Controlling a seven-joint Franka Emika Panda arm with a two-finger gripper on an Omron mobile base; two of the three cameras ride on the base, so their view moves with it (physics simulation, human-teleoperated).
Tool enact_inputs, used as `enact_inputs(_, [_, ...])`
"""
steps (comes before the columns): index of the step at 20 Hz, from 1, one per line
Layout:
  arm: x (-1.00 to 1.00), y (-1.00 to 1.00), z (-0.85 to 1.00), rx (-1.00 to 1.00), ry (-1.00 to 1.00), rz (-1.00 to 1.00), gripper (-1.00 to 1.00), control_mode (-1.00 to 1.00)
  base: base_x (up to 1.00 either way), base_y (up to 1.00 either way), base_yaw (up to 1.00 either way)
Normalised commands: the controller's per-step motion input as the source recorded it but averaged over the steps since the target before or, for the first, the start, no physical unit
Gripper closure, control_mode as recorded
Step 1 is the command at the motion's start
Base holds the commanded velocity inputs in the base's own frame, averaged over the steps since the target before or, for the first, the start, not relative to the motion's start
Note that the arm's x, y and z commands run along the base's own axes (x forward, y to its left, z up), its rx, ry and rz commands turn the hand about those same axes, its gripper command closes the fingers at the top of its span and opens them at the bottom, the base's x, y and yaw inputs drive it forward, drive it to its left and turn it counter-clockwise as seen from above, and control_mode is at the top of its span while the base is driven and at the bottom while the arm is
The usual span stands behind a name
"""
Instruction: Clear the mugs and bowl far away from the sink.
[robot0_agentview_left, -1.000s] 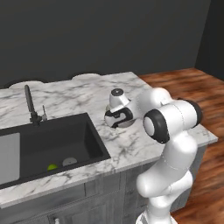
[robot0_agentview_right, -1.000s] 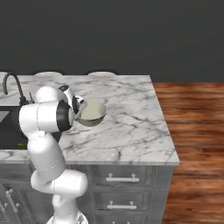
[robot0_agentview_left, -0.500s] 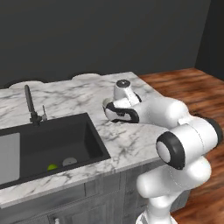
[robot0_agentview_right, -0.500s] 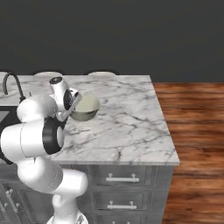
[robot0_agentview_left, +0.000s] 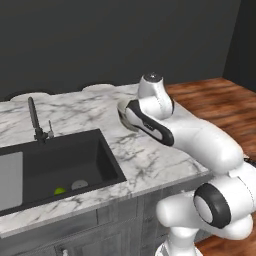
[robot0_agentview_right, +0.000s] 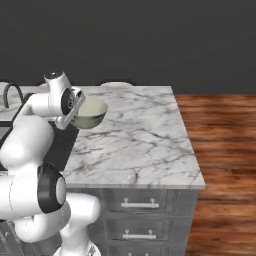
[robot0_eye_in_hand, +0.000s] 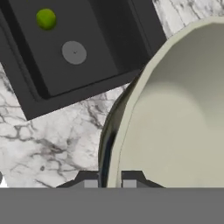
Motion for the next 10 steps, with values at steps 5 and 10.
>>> enact_inputs(5, [-0.99, 0.0, 0.45, 0.0, -0.17, 0.19, 1.0, -1.0, 0.0, 0.0, 0.0])
enact_inputs(10, [-1.0, 0.0, 0.32, 0.0, -0.24, 0.21, 1.0, -1.0, 0.0, 0.0, 0.0])
